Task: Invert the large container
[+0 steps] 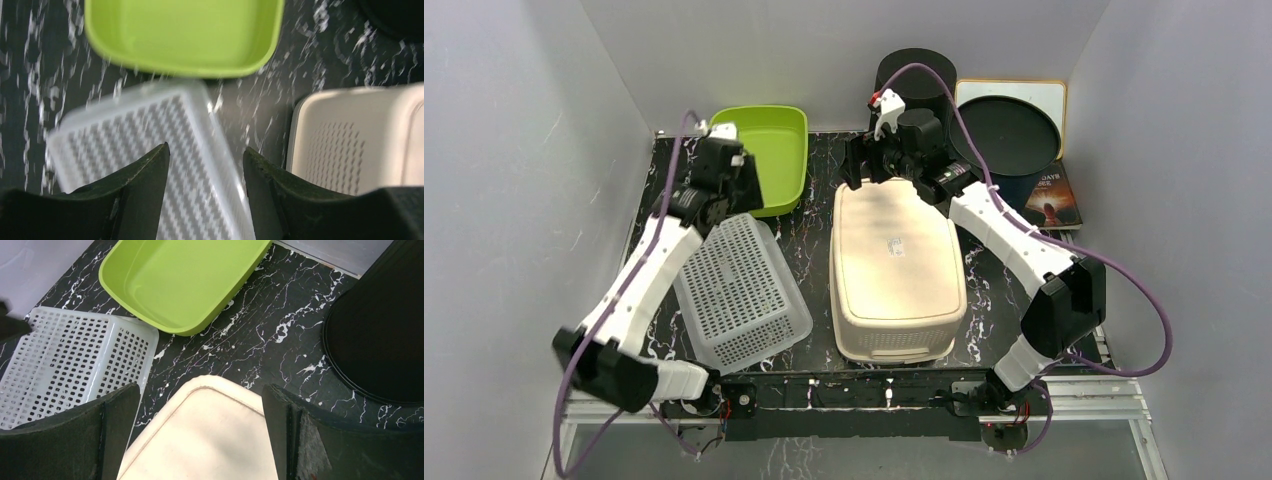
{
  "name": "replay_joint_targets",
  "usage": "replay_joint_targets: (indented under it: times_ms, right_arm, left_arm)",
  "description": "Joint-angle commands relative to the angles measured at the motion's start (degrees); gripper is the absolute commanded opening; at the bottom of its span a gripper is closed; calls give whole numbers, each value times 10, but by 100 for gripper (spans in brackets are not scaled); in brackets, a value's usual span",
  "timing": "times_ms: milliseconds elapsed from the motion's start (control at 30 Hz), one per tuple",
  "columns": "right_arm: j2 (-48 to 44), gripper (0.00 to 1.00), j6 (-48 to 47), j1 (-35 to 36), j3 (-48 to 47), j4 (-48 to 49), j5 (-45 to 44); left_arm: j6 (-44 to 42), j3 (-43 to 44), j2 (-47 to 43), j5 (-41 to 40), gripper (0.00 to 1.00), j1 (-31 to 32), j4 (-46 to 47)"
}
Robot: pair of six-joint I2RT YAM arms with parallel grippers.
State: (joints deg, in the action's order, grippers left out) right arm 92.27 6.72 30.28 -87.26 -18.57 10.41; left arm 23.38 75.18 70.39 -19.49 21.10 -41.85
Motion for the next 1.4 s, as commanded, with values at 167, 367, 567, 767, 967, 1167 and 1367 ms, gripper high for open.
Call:
replay_joint_targets:
  times_ms: [167, 367, 567, 767, 967, 1167, 1367]
  right_arm:
    - [-50, 95, 6, -1, -38, 46, -94]
    - [-61, 96, 30, -15, -51, 60, -143]
    - [-68, 96, 31, -27, -38, 65, -152]
    - [-74, 96, 27, -41, -26, 67, -146]
    - [-80, 96, 27, -55, -8, 72, -135]
    - [-84, 96, 32, -69, 9, 78, -125]
    - [-86, 98, 43, -74, 15, 79, -124]
  left_arm:
    - [-269, 127, 219, 84, 53, 10, 217]
    - [-313, 129, 295, 147, 57, 10, 296]
    - [-321, 153, 374, 169, 62, 11, 313]
    - [-324, 165, 415, 182, 61, 11, 315]
    - [-327, 171, 451, 153, 62, 11, 309]
    - [-334, 154, 455, 138, 64, 12, 315]
    - [-337, 154, 472, 106, 37, 12, 299]
